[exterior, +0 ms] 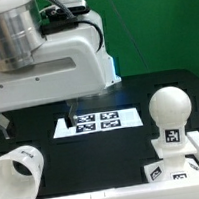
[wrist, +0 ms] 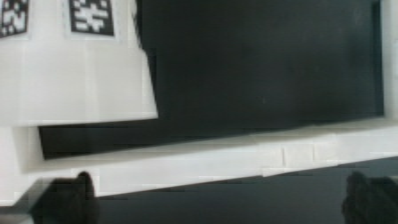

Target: Assemble lamp

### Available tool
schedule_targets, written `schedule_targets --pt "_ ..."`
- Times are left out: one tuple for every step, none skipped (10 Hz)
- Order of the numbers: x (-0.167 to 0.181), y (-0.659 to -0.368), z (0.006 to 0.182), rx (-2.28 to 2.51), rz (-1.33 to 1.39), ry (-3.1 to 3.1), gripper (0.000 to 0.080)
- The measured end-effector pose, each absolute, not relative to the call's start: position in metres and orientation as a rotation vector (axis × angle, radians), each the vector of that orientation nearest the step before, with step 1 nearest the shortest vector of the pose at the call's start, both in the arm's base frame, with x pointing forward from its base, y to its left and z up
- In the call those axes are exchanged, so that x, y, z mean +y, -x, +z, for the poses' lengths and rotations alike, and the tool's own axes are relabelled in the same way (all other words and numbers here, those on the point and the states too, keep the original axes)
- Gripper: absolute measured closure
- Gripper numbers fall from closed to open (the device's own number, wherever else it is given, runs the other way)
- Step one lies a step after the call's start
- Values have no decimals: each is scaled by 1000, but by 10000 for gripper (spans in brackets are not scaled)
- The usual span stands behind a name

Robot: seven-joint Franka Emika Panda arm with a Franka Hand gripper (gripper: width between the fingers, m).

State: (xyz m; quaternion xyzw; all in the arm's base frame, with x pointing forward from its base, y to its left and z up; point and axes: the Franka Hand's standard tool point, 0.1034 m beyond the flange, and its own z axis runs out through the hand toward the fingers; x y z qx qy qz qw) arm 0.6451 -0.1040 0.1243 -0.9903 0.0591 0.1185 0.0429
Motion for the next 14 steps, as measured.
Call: schedule_targets --pt "-103 -640 123 181 463 3006 101" --pt "-105 -638 120 179 533 2987 101" --pt "-113 -635 114 179 650 2954 101" --pt "-121 -645 110 173 669 2958 101" --pt "-125 -651 105 167 674 2963 101" --pt "-123 -650 103 157 684 2959 101" --pt "-120 -649 103 165 682 2960 101" --pt "-122 -648 103 168 684 2959 101" --pt "-123 -648 102 171 684 2959 101" --pt "-123 -648 102 172 685 2958 101" --pt "-127 -643 96 177 712 2947 101" --pt "-131 -639 89 188 742 2936 101" --pt "-130 -634 87 192 760 2927 101" --pt "-132 -633 82 204 770 2926 101"
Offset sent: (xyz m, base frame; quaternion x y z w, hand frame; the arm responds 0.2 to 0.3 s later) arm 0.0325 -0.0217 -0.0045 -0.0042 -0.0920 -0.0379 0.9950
